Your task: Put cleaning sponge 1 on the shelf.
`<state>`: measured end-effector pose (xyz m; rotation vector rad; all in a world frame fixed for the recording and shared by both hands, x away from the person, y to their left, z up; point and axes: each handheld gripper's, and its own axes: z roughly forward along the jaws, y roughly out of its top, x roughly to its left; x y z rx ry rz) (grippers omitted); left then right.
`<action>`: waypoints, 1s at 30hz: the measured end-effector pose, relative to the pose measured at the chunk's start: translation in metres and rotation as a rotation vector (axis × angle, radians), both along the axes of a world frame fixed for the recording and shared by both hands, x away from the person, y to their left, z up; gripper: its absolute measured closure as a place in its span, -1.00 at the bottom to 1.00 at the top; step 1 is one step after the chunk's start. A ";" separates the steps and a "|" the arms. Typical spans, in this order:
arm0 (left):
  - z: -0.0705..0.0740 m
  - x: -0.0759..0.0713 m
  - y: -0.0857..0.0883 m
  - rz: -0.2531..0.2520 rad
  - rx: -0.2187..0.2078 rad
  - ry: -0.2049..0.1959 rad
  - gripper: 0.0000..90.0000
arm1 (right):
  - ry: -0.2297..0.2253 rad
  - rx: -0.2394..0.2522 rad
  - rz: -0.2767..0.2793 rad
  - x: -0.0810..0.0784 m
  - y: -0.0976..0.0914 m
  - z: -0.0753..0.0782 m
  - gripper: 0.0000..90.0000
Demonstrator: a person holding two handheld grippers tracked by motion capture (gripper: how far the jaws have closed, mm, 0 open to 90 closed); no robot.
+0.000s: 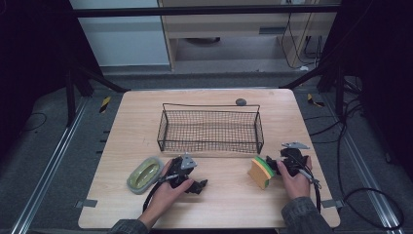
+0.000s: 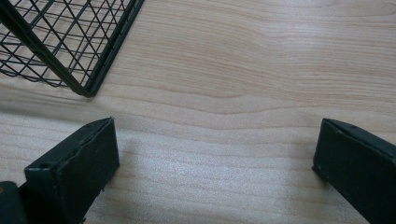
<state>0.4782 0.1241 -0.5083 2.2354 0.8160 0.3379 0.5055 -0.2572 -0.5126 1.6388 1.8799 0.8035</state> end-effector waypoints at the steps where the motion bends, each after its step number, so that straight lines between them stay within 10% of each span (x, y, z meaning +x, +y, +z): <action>1: 0.001 0.000 0.001 0.004 -0.010 0.010 -0.95 | 0.000 -0.001 0.000 0.000 0.000 0.000 -0.99; 17: 0.041 -0.009 0.031 0.043 -0.118 -0.043 -0.91 | 0.003 0.010 -0.007 -0.001 0.001 0.000 -0.99; 23: 0.065 -0.003 0.056 0.093 -0.006 -0.024 -0.90 | 0.002 0.008 0.016 0.000 0.000 0.000 -0.99; 30: 0.085 0.003 0.086 0.153 0.016 0.007 -0.90 | 0.000 0.001 0.021 -0.001 -0.001 0.000 -0.99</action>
